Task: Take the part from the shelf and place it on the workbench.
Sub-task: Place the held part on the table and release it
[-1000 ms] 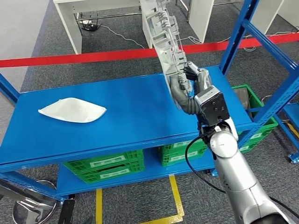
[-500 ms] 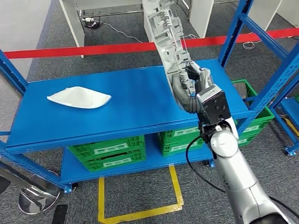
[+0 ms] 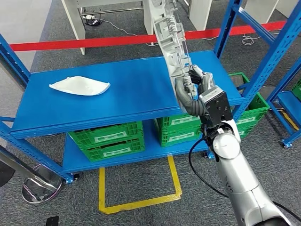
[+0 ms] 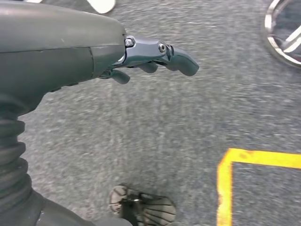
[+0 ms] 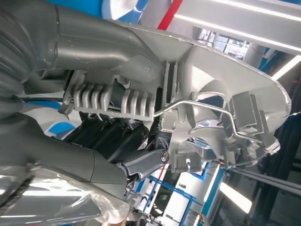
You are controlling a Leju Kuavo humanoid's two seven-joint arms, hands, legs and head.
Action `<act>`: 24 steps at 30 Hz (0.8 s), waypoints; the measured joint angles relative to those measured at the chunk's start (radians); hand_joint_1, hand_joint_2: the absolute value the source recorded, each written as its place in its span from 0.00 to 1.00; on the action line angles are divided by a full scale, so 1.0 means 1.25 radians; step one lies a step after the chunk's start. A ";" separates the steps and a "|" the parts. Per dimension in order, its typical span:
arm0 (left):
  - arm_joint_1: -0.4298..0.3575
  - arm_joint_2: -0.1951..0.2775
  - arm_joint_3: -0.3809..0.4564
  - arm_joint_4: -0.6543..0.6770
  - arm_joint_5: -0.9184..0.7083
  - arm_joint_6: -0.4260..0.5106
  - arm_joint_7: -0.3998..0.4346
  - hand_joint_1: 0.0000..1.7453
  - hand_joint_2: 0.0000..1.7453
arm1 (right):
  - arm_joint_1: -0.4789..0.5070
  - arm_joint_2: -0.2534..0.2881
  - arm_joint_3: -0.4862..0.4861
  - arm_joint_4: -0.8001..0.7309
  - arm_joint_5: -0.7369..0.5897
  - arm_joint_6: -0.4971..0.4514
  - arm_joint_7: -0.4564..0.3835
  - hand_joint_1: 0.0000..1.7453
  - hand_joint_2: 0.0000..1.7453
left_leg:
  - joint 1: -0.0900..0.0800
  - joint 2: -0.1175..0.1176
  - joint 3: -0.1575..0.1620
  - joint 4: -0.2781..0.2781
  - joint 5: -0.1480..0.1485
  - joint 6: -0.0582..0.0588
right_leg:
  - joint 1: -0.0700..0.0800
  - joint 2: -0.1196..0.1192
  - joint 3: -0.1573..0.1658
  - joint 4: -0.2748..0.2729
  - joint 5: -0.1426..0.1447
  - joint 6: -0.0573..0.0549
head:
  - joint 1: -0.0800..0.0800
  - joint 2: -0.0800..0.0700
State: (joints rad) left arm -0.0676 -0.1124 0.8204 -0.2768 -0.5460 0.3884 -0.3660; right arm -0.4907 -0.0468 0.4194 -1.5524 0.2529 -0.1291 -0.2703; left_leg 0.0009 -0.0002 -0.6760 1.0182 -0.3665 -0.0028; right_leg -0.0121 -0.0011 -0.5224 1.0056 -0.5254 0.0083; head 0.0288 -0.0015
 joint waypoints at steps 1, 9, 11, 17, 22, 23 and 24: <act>0.005 0.001 0.005 0.000 0.002 0.000 0.000 0.00 1.00 | 0.002 0.000 0.000 0.008 -0.001 -0.002 -0.008 1.00 1.00 | 0.001 0.000 -0.007 0.018 -0.023 -0.005 | -0.001 -0.001 -0.007 -0.001 0.008 -0.009 | -0.001 0.000; 0.012 0.003 0.035 0.001 0.016 0.010 0.002 0.00 1.00 | 0.008 0.000 0.000 0.052 -0.003 -0.006 -0.018 1.00 1.00 | 0.003 -0.002 0.045 0.141 -0.108 -0.005 | 0.003 -0.003 -0.086 0.001 0.072 -0.016 | -0.005 0.000; 0.011 0.005 0.040 0.001 0.016 0.011 0.001 0.00 1.00 | 0.008 0.000 0.000 0.060 -0.003 -0.006 -0.018 1.00 1.00 | -0.002 -0.002 0.121 0.029 -0.110 0.009 | 0.004 -0.004 -0.095 0.002 0.085 -0.009 | -0.005 0.000; 0.010 0.004 0.050 0.001 0.019 0.013 -0.001 0.00 1.00 | 0.005 0.000 0.001 0.080 -0.003 -0.005 -0.018 1.00 1.00 | -0.002 0.002 0.127 -0.038 -0.090 0.031 | 0.001 -0.004 -0.126 0.039 0.055 0.017 | -0.002 0.000; 0.009 0.002 0.059 0.001 0.023 0.013 -0.001 0.00 1.00 | 0.007 0.000 0.001 0.093 -0.003 -0.005 -0.018 1.00 1.00 | -0.002 0.004 0.072 -0.031 -0.050 0.035 | 0.000 -0.002 -0.153 0.225 -0.037 0.027 | 0.001 0.000; 0.009 0.001 0.060 0.001 0.024 0.013 -0.003 0.00 1.00 | 0.008 0.000 0.001 0.095 -0.003 -0.005 -0.018 1.00 1.00 | -0.002 0.004 0.060 -0.028 -0.044 0.033 | -0.001 -0.002 -0.126 0.200 -0.015 0.027 | 0.001 0.000; 0.009 0.001 0.061 0.001 0.026 0.010 -0.008 0.00 1.00 | 0.007 0.000 0.001 0.096 -0.002 -0.006 -0.019 1.00 1.00 | -0.002 0.003 0.050 -0.022 -0.038 0.030 | -0.001 -0.002 -0.088 0.153 0.004 0.026 | 0.001 0.000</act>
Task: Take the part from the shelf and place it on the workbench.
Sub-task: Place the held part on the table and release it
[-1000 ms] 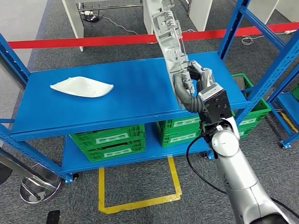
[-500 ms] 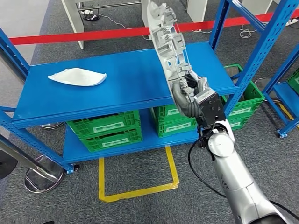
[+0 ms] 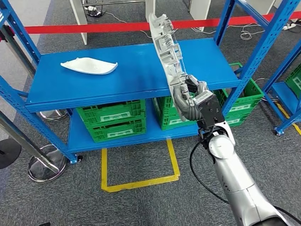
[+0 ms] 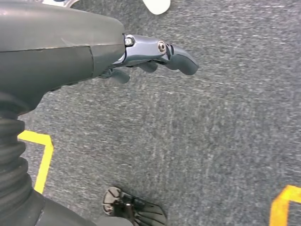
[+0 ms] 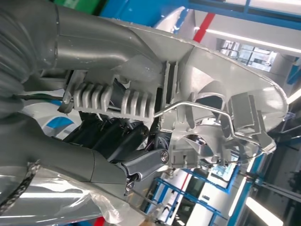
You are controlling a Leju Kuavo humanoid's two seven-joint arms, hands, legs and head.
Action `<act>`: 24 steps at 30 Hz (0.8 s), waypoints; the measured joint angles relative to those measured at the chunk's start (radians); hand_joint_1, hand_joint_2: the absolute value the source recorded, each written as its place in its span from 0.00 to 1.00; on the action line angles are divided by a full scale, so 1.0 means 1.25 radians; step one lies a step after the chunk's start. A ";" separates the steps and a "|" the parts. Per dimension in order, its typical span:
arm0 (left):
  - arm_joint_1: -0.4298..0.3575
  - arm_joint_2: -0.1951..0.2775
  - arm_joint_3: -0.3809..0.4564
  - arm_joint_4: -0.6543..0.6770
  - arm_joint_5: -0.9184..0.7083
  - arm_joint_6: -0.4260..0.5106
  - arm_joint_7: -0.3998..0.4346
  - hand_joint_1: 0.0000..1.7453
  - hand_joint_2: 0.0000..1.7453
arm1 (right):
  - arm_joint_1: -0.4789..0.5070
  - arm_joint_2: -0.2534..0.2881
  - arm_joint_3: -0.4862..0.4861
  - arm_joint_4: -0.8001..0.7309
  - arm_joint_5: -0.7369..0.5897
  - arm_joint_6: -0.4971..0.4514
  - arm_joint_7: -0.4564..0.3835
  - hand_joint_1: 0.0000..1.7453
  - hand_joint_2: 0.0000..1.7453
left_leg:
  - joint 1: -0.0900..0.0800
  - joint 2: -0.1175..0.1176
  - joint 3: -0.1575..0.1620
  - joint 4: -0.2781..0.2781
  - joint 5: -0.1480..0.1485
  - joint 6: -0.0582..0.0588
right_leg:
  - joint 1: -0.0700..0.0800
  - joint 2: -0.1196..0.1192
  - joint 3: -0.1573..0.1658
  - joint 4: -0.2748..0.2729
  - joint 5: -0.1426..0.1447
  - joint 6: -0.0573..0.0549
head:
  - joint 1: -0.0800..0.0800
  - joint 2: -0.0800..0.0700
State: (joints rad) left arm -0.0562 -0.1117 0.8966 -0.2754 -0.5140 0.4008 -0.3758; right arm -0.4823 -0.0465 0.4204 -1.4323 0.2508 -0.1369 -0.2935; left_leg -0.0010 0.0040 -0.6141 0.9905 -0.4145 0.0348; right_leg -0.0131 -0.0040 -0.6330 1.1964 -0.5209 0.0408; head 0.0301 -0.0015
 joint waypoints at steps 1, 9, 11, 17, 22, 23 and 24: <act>-0.001 0.000 0.001 0.000 0.002 -0.005 -0.008 0.00 1.00 | -0.003 0.000 0.000 0.000 0.002 -0.001 0.001 1.00 1.00 | -0.001 0.000 -0.010 0.006 0.004 -0.003 | 0.000 0.000 0.042 -0.056 0.005 -0.001 | 0.000 0.000; -0.011 0.001 0.011 0.000 0.009 -0.022 -0.031 0.00 1.00 | -0.025 0.000 -0.002 -0.026 0.009 -0.001 0.032 1.00 1.00 | 0.001 -0.002 -0.063 0.093 -0.055 -0.037 | 0.000 -0.002 0.067 -0.155 0.017 -0.038 | -0.004 0.000; -0.013 0.001 0.014 0.000 0.009 -0.022 -0.032 0.00 1.00 | -0.027 0.000 -0.003 -0.028 0.009 -0.001 0.033 1.00 1.00 | 0.002 -0.002 -0.082 0.197 -0.126 -0.043 | 0.001 -0.002 0.048 -0.154 0.032 -0.041 | -0.005 0.000; -0.018 0.001 0.015 0.000 0.009 -0.022 -0.037 0.00 1.00 | -0.028 0.000 -0.005 -0.030 0.010 -0.001 0.033 1.00 1.00 | 0.000 -0.004 0.060 0.072 -0.078 -0.029 | 0.003 0.000 -0.003 -0.147 0.072 -0.029 | -0.005 0.000; -0.019 0.002 0.016 0.000 0.009 -0.022 -0.040 0.00 1.00 | -0.030 0.000 -0.006 -0.033 0.010 0.000 0.033 1.00 1.00 | -0.004 -0.003 0.083 -0.001 -0.069 -0.008 | 0.001 -0.002 -0.020 -0.146 0.085 -0.007 | -0.004 0.000; -0.019 0.001 0.017 0.000 0.010 -0.023 -0.040 0.00 1.00 | -0.031 0.000 -0.006 -0.033 0.010 0.000 0.033 1.00 1.00 | -0.002 -0.002 0.075 -0.003 -0.059 -0.002 | 0.001 -0.001 -0.029 -0.127 0.062 -0.004 | -0.002 0.000; -0.020 0.001 0.017 0.000 0.010 -0.023 -0.040 0.00 1.00 | -0.032 -0.001 -0.007 -0.033 0.010 0.000 0.033 1.00 1.00 | -0.001 0.000 0.067 -0.005 -0.051 0.002 | 0.001 0.000 -0.043 -0.092 0.027 -0.001 | -0.001 0.000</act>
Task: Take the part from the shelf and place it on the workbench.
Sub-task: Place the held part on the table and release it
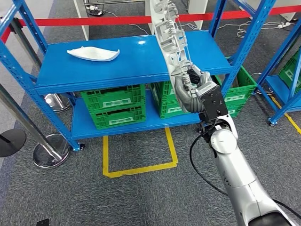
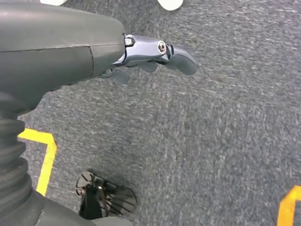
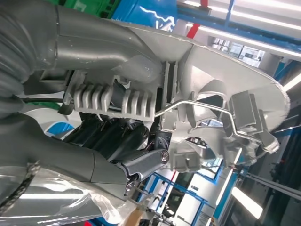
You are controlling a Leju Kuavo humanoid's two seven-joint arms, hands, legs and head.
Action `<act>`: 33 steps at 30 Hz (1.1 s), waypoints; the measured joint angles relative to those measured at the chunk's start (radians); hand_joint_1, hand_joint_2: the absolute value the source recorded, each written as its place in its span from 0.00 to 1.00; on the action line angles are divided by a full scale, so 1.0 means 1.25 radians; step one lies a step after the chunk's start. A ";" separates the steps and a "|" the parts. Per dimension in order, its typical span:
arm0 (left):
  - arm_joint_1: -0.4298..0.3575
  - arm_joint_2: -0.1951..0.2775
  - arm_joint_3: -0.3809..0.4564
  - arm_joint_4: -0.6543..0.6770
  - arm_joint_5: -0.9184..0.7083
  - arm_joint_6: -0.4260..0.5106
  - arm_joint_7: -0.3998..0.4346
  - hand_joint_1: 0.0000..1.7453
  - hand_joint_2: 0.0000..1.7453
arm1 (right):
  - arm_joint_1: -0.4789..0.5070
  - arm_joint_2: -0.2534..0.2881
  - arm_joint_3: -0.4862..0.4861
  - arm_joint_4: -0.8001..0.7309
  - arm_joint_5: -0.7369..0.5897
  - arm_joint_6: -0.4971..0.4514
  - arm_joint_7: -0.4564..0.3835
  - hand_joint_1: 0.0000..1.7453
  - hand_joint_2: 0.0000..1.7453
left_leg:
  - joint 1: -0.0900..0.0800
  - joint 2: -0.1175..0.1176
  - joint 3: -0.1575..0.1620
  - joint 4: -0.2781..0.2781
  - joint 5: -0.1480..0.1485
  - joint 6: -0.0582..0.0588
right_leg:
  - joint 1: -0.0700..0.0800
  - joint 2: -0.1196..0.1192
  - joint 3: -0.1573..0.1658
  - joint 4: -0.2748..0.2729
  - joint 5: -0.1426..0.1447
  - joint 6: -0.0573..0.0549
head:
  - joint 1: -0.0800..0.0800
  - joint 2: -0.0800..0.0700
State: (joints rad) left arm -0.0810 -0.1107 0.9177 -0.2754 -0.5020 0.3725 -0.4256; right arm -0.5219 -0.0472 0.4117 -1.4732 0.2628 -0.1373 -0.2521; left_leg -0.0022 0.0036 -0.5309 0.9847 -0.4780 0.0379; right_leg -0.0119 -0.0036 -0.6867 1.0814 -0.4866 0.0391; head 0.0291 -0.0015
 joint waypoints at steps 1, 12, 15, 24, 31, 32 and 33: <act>0.000 0.000 0.000 0.000 0.000 0.000 0.000 0.00 1.00 | -0.001 0.000 0.000 0.000 0.000 0.000 0.000 1.00 1.00 | -0.001 0.000 -0.010 0.001 0.008 0.004 | 0.000 0.000 -0.015 0.050 -0.039 0.002 | 0.001 0.000; -0.002 0.001 0.004 0.000 0.002 -0.016 -0.021 0.00 1.00 | -0.005 0.000 -0.004 0.000 -0.005 0.000 0.000 1.00 1.00 | -0.007 0.000 -0.102 0.015 0.081 -0.019 | 0.005 0.001 0.149 -0.080 -0.037 -0.018 | 0.001 0.000; -0.002 0.003 0.004 0.000 0.006 -0.034 -0.044 0.00 1.00 | -0.005 0.000 -0.006 0.000 -0.009 -0.001 0.001 1.00 1.00 | -0.002 -0.002 -0.125 0.070 0.032 -0.036 | 0.000 -0.002 0.137 -0.083 -0.018 -0.037 | -0.002 0.000; -0.004 0.007 0.007 0.000 0.005 -0.042 -0.048 0.00 1.00 | -0.011 -0.001 -0.014 0.012 -0.037 0.024 0.019 1.00 1.00 | 0.006 -0.004 -0.040 0.048 0.016 -0.040 | 0.003 0.000 0.097 -0.073 0.009 -0.031 | -0.004 0.000; -0.006 0.007 0.009 0.000 0.003 -0.044 -0.047 0.00 1.00 | -0.018 -0.004 -0.022 0.018 -0.059 0.034 0.016 1.00 1.00 | 0.007 -0.002 -0.035 0.000 0.027 -0.009 | 0.001 0.002 0.033 0.020 -0.044 -0.004 | -0.002 0.000; -0.007 0.007 0.009 0.000 0.002 -0.045 -0.047 0.00 1.00 | -0.017 -0.006 -0.024 0.018 -0.065 0.036 0.013 1.00 1.00 | 0.007 -0.002 -0.038 0.001 0.029 -0.006 | 0.001 0.002 0.007 0.077 -0.068 -0.002 | -0.002 0.000; -0.007 0.007 0.009 0.000 0.002 -0.045 -0.047 0.00 1.00 | -0.015 -0.006 -0.026 0.019 -0.069 0.038 0.011 1.00 1.00 | 0.007 -0.002 -0.040 0.002 0.030 -0.005 | 0.001 0.002 -0.016 0.127 -0.085 0.000 | -0.002 0.000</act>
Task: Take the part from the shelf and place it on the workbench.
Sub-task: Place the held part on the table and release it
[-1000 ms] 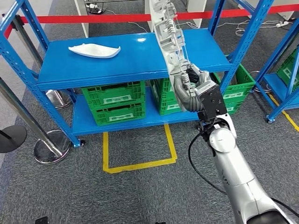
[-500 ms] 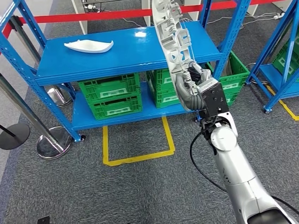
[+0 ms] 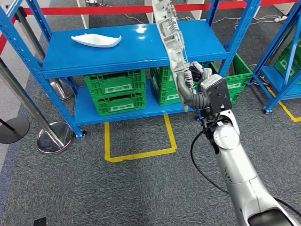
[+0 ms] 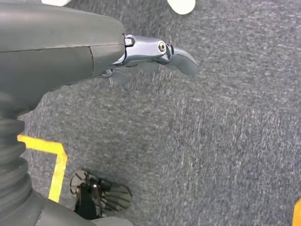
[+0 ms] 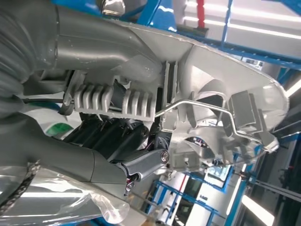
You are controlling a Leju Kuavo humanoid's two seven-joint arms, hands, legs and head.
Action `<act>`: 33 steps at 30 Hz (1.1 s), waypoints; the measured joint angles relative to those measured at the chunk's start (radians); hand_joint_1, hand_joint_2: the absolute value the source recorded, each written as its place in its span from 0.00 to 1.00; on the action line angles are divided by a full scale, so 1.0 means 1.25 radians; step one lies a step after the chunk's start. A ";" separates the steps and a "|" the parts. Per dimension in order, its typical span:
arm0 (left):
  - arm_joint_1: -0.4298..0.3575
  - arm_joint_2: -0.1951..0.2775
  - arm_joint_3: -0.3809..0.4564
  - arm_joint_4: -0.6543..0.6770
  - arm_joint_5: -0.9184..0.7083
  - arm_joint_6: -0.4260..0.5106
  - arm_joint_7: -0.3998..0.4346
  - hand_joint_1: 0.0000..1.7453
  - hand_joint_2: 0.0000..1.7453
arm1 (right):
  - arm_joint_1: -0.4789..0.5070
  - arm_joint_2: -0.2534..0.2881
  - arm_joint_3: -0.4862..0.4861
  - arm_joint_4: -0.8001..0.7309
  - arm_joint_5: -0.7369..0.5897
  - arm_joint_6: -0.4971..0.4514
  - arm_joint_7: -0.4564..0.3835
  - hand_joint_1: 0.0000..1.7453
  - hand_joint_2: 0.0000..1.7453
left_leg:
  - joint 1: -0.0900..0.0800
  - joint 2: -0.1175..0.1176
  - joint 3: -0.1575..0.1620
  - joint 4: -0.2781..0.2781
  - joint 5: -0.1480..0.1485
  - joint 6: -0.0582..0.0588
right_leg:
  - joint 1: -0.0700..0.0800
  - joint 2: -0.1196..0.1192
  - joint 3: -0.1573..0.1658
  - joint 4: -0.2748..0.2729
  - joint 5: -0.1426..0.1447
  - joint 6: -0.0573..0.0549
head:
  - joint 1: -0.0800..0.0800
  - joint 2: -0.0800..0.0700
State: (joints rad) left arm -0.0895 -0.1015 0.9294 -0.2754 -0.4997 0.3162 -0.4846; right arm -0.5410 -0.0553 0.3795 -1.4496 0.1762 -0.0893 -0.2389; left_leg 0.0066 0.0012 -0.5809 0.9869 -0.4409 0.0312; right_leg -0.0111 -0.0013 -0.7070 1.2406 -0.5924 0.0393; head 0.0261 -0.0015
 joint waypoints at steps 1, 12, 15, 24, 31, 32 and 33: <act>0.000 0.000 0.000 0.000 0.000 0.000 0.000 0.00 1.00 | 0.002 -0.001 -0.001 0.000 -0.003 0.002 -0.001 1.00 1.00 | 0.000 0.000 -0.002 0.001 0.001 0.001 | 0.000 0.000 -0.013 0.030 -0.004 0.002 | 0.000 0.000; 0.000 -0.003 0.001 0.000 -0.005 0.000 0.002 0.00 1.00 | 0.002 -0.004 -0.017 0.002 -0.023 0.002 -0.001 1.00 1.00 | -0.004 0.003 -0.037 0.060 -0.027 -0.030 | -0.005 0.011 0.091 -0.183 0.098 -0.027 | -0.004 0.000; 0.000 -0.004 0.001 0.000 -0.006 0.001 0.003 0.00 1.00 | 0.004 -0.004 -0.023 0.002 -0.029 0.002 0.002 1.00 1.00 | -0.002 0.002 -0.094 0.207 -0.103 -0.039 | -0.005 0.021 0.087 -0.183 0.103 -0.035 | -0.006 0.000; 0.001 -0.002 0.002 0.000 -0.007 0.001 0.003 0.00 1.00 | -0.012 -0.014 -0.049 0.001 -0.048 0.003 0.011 1.00 1.00 | -0.002 -0.046 -0.002 0.036 -0.020 -0.012 | -0.006 0.079 0.062 -0.178 0.122 -0.013 | -0.006 0.000; 0.002 -0.006 0.006 0.001 -0.005 0.000 0.002 0.00 1.00 | -0.009 -0.037 -0.081 -0.012 -0.054 -0.010 0.012 1.00 1.00 | 0.003 0.016 -0.006 0.018 -0.010 0.001 | -0.004 0.009 -0.036 0.021 0.020 0.012 | 0.006 0.000; 0.002 -0.006 0.007 0.001 -0.005 0.000 0.002 0.00 1.00 | -0.005 -0.038 -0.083 -0.014 -0.054 -0.012 0.011 1.00 1.00 | 0.002 0.025 -0.007 0.019 -0.010 0.001 | -0.005 0.007 -0.039 0.036 0.019 0.014 | 0.006 0.000; 0.002 -0.007 0.008 0.001 -0.005 0.000 0.002 0.00 1.00 | -0.002 -0.040 -0.086 -0.015 -0.054 -0.013 0.012 1.00 1.00 | 0.002 0.035 -0.008 0.020 -0.010 0.001 | -0.005 0.003 -0.026 0.021 0.032 0.015 | 0.007 0.000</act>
State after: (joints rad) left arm -0.0874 -0.1106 0.9388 -0.2747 -0.5055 0.3163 -0.4818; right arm -0.5436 -0.1057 0.2723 -1.4683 0.1091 -0.1051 -0.2245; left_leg 0.0095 0.0448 -0.5905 1.0124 -0.4538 0.0322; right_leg -0.0175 0.0030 -0.7397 1.2663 -0.5529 0.0579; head 0.0343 -0.0015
